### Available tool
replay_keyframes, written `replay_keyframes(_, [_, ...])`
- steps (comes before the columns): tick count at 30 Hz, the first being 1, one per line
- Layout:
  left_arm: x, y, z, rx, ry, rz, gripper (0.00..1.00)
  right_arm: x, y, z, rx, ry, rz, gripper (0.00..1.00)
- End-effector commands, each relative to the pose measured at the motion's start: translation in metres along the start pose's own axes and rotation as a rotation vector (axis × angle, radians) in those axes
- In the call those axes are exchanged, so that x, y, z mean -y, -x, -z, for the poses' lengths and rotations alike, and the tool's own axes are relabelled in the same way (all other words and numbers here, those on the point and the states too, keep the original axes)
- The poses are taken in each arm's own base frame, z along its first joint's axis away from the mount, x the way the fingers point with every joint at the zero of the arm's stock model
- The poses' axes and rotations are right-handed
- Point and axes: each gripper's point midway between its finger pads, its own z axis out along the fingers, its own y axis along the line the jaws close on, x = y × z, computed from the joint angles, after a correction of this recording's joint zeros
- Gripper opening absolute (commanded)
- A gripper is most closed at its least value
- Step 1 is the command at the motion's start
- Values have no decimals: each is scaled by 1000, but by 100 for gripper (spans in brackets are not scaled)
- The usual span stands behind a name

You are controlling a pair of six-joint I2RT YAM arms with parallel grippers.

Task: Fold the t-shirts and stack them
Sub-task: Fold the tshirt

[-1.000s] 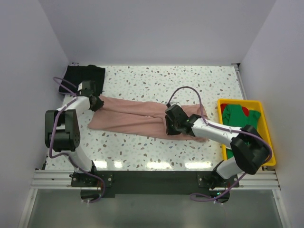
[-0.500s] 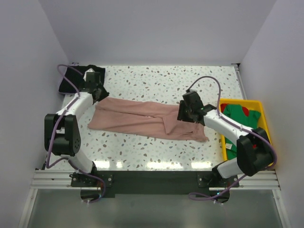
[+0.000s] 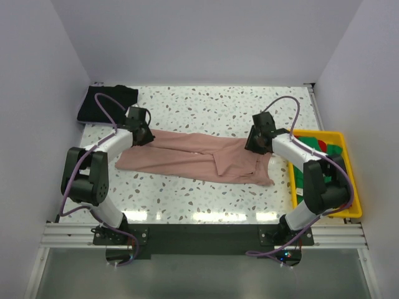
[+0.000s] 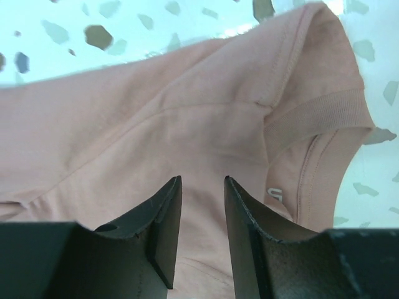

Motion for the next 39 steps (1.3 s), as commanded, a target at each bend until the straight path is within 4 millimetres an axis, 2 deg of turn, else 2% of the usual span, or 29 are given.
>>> replay_keyframes(1, [14, 26, 11, 75, -36, 13, 17, -33, 52, 27, 147, 100, -33, 37])
replay_keyframes(5, [17, 30, 11, 73, -40, 12, 17, -37, 75, 24, 173, 61, -31, 36])
replay_keyframes(10, [20, 36, 11, 76, -41, 10, 17, -20, 91, 1, 166, 9, -70, 32])
replay_keyframes(12, [22, 36, 9, 68, -41, 8, 17, -5, 87, -12, 137, -23, -86, 32])
replay_keyframes(13, [21, 35, 8, 60, -37, 3, 17, 2, 77, -18, 105, -29, -89, 32])
replay_keyframes(15, [22, 33, 6, 51, -40, 2, 17, 16, 69, -27, 83, -47, -105, 32])
replay_keyframes(16, [22, 31, 5, 45, -40, 8, 17, 24, 56, -31, 54, -61, -107, 31])
replay_keyframes(20, [19, 23, 0, 15, -31, 7, 17, 42, 28, -41, -11, -84, -126, 29])
replay_keyframes(24, [15, 16, 0, -4, -22, 4, 17, 55, 21, -41, -22, -100, -144, 28])
replay_keyframes(28, [5, 2, -2, -34, 6, 16, 16, 52, 27, -45, -33, -97, -142, 28])
replay_keyframes(31, [-5, -17, -6, -69, 28, 31, 13, 47, 35, -51, -37, -89, -142, 28])
replay_keyframes(32, [-13, -29, -8, -92, 43, 34, 13, 46, 37, -53, -40, -86, -141, 28])
replay_keyframes(34, [-19, -36, -8, -89, 59, 55, 12, 40, 48, -55, -35, -75, -128, 28])
replay_keyframes(35, [-28, -49, -9, -109, 76, 59, 12, 38, 49, -59, -42, -76, -123, 28])
replay_keyframes(36, [-28, -50, -7, -98, 69, 69, 12, 38, 51, -63, -45, -80, -117, 28])
replay_keyframes(37, [-31, -54, -6, -100, 73, 80, 12, 33, 63, -63, -32, -76, -113, 28])
replay_keyframes(38, [-37, -64, -6, -114, 84, 86, 12, 33, 62, -72, -49, -83, -105, 28])
replay_keyframes(39, [-36, -65, -3, -104, 74, 93, 12, 31, 67, -75, -49, -77, -94, 28])
